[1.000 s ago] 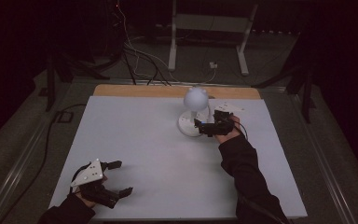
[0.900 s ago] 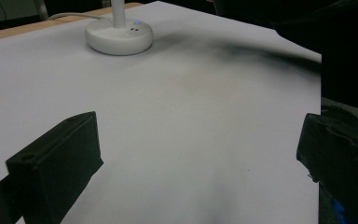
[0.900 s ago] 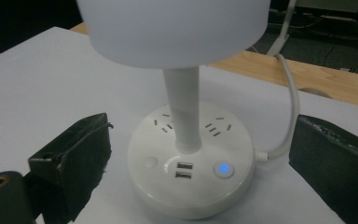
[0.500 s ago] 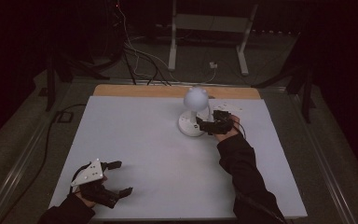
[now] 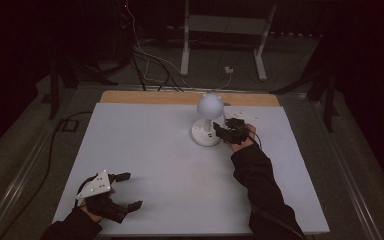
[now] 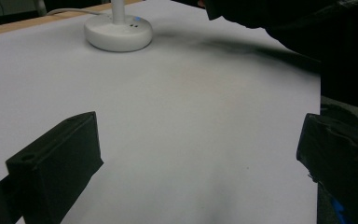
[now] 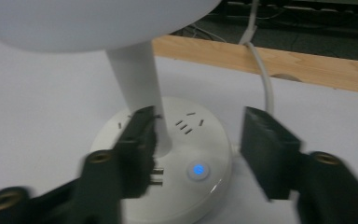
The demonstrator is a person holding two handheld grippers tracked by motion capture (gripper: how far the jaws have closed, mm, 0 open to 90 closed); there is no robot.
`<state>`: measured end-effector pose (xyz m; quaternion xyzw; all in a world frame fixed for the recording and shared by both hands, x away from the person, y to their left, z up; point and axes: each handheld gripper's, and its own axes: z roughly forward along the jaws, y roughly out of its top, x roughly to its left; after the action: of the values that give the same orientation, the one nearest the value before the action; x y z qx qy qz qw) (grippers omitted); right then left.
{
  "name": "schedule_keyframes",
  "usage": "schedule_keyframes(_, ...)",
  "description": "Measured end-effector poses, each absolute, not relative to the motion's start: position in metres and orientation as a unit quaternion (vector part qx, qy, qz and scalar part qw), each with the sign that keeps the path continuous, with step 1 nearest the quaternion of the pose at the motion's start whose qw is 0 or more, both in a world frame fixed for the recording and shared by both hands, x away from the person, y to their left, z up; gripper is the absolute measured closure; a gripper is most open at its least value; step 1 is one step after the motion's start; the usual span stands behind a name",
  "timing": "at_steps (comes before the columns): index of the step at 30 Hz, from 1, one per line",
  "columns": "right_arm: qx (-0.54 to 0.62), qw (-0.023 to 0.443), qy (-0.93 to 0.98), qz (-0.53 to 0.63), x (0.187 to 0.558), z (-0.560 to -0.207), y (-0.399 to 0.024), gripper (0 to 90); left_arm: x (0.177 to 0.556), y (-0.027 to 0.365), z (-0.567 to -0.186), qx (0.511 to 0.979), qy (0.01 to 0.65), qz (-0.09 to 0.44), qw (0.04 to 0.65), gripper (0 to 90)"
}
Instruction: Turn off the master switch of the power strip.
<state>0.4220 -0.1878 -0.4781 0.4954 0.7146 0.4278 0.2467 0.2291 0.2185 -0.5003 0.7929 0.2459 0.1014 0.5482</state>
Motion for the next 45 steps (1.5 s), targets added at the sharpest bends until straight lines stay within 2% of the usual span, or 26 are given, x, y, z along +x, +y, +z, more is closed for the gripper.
schedule_keyframes(3,0.497,0.251,0.712,0.427,0.423,-0.478,-0.189,60.3,0.229,0.218,-0.500,0.793,0.245,0.101,0.548,0.4)
schedule_keyframes(5,0.494,0.255,0.714,0.426,0.423,-0.479,-0.189,61.9,0.229,0.218,-0.500,0.793,0.245,0.101,0.548,0.3)
schedule_keyframes(11,0.489,0.261,0.722,0.413,0.423,-0.483,-0.184,74.5,0.229,0.218,-0.500,0.794,0.246,0.099,0.548,0.4)
schedule_keyframes(17,0.498,0.263,0.722,0.402,0.424,-0.486,-0.180,89.9,0.229,0.218,-0.500,0.794,0.246,0.099,0.547,0.3)
schedule_keyframes(25,0.489,0.278,0.735,0.380,0.425,-0.492,-0.177,90.0,0.229,0.218,-0.500,0.794,0.246,0.099,0.547,0.3)
schedule_keyframes(45,0.490,0.272,0.748,0.355,0.432,-0.506,-0.174,90.0,0.229,0.218,-0.500,0.796,0.246,0.098,0.545,0.3)
